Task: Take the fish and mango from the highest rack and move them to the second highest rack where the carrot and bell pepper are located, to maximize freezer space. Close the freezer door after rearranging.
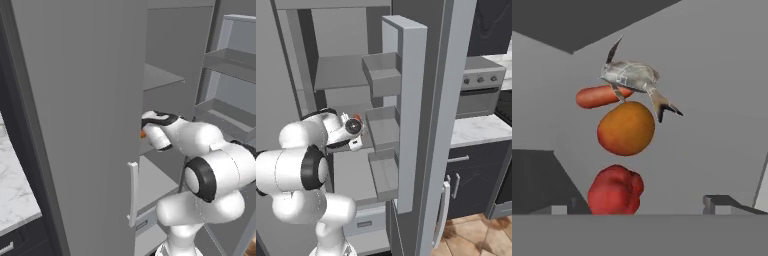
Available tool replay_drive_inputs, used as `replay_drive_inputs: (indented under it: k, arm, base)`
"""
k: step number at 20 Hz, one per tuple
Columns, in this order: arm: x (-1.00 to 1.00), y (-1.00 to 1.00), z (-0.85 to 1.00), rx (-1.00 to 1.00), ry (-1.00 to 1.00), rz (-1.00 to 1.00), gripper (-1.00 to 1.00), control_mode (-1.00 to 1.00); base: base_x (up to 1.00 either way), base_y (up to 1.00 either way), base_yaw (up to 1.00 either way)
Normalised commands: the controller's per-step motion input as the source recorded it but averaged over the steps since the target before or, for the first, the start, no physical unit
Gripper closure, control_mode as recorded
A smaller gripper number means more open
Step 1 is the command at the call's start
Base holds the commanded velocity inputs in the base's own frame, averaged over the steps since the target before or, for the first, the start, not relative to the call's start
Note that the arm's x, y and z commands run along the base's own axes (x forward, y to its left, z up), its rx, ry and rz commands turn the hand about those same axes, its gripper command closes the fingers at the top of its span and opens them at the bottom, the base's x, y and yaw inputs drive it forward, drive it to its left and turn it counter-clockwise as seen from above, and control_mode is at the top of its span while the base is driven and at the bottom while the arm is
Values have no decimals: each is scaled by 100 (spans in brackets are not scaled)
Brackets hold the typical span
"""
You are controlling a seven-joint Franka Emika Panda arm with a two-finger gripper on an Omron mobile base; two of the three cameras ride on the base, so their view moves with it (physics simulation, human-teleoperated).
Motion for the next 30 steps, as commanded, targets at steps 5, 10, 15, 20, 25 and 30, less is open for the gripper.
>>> replay_drive_inputs:
  k: [5, 10, 15, 20, 25, 30]
  arm:
    - [-51, -8, 70, 0, 0, 0, -100, -100]
    - [-63, -9, 72, 0, 0, 0, -100, -100]
    - [-71, -2, 68, 0, 0, 0, -100, -100]
    - [-78, 0, 54, 0, 0, 0, -100, -100]
    - [-76, 0, 44, 0, 1, -6, -100, -100]
    - [-74, 0, 33, -9, 12, -7, -100, -100]
  base:
    - [0, 0, 0]
    - [0, 0, 0]
    - [0, 0, 0]
    - [0, 0, 0]
    - [0, 0, 0]
    - [0, 0, 0]
